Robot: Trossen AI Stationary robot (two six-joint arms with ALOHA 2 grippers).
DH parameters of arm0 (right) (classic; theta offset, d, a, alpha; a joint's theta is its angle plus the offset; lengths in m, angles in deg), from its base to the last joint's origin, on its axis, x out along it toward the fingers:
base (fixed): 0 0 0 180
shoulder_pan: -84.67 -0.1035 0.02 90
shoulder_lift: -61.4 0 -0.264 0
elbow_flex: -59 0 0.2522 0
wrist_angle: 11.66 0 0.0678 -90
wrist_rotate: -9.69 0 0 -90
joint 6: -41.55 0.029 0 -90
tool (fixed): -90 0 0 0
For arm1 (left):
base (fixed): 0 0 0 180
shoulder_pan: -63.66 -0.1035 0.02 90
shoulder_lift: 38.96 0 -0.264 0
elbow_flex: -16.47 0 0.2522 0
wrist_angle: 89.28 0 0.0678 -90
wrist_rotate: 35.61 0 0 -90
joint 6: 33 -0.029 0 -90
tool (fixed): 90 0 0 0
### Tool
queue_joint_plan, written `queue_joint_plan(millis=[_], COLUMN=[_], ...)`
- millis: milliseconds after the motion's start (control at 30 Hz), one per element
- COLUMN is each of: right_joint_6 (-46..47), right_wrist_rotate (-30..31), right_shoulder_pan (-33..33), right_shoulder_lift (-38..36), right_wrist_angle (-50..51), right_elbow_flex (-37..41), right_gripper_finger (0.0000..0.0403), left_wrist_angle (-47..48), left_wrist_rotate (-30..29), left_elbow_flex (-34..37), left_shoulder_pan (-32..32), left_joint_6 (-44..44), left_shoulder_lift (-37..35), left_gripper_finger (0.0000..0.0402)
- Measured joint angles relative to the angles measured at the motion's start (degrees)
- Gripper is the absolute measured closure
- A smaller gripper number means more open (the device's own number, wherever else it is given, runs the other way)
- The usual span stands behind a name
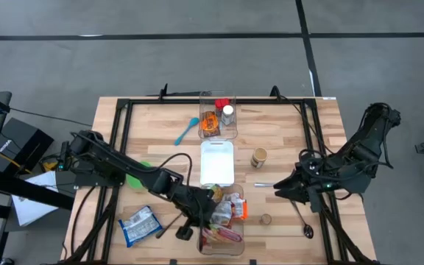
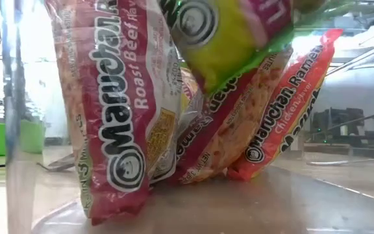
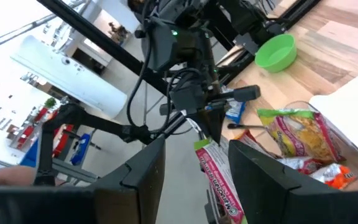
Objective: Pick & Place Food Item
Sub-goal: Put the green noodle pack into the bottom transparent bin
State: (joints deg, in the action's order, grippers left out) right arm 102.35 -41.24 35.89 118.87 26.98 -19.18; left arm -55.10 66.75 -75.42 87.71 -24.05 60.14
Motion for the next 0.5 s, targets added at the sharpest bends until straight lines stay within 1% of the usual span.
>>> queue_joint_plan(millis=[133, 500], right_joint_6=[-0.8, -1.4], right_wrist_rotate=[0.0, 0.4], right_shoulder_pan=[0.6, 2.1], right_shoulder_lift=[0.0, 0.0], right_wrist_angle=[-0.6, -1.1], right_elbow_flex=[0.0, 0.0], right_gripper_finger=[0.0232, 0.0232], left_wrist_angle=[-0.9, -3.2], left_wrist_rotate=[0.1, 1.2], left_elbow_flex=[0.0, 0.0], left_shoulder_pan=[0.0, 0.0], left_joint_6=[-0.1, -0.5], left_shoulder_lift=[0.2, 4.4], left_gripper_finger=[0.0396, 0.0398])
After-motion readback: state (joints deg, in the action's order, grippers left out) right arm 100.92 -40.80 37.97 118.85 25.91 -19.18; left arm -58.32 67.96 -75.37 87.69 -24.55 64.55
